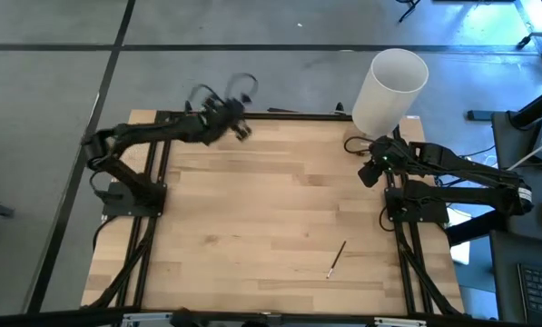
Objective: Put items in baskets/containers
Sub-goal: Put the black highlighter brush into the transparent organizer
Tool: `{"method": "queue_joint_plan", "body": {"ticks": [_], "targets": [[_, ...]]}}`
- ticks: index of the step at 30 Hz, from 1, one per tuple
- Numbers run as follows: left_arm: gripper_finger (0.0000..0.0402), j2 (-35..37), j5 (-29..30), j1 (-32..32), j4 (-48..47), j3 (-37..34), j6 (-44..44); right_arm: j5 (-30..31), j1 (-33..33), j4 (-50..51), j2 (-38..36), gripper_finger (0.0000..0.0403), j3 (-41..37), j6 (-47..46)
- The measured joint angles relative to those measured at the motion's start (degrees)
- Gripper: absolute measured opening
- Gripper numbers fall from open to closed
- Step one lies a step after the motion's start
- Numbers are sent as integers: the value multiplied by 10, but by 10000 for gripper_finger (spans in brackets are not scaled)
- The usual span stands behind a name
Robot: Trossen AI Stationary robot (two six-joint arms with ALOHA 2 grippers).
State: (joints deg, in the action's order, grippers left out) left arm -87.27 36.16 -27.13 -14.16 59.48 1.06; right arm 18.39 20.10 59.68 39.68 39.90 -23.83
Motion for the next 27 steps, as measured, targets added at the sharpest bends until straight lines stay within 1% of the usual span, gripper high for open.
{"method": "queue_joint_plan", "body": {"ticks": [2, 3, 5, 8, 10, 14, 17, 20, 24, 27], "targets": [[27, 32, 38, -34, 5, -4, -1, 0, 0, 0, 0, 168, 0, 1], [27, 46, 40, -52, 24, -12, 6, 0, 0, 0, 0, 168, 0, 1], [26, 71, 27, -86, 74, -46, 33, 0, 0, 0, 0, 168, 0, 1], [25, 99, -9, -126, 186, -118, 70, 9, 0, 0, 0, 168, 0, 0], [25, 110, -28, -146, 269, -174, 73, 15, 0, 1, 0, 168, 0, -5], [29, 110, -44, -176, 422, -279, 69, 15, 0, 2, -1, 168, 0, -6], [29, 110, -43, -191, 496, -328, 58, 15, 0, 2, -1, 168, 0, -6], [28, 110, -45, -200, 526, -348, 57, 15, 0, 2, -1, 168, 0, -6], [30, 110, -69, -203, 505, -349, 59, 15, 0, 2, -1, 168, 0, -6], [30, 110, -71, -203, 484, -349, 57, 15, 0, 2, -1, 168, 0, -6]]}}
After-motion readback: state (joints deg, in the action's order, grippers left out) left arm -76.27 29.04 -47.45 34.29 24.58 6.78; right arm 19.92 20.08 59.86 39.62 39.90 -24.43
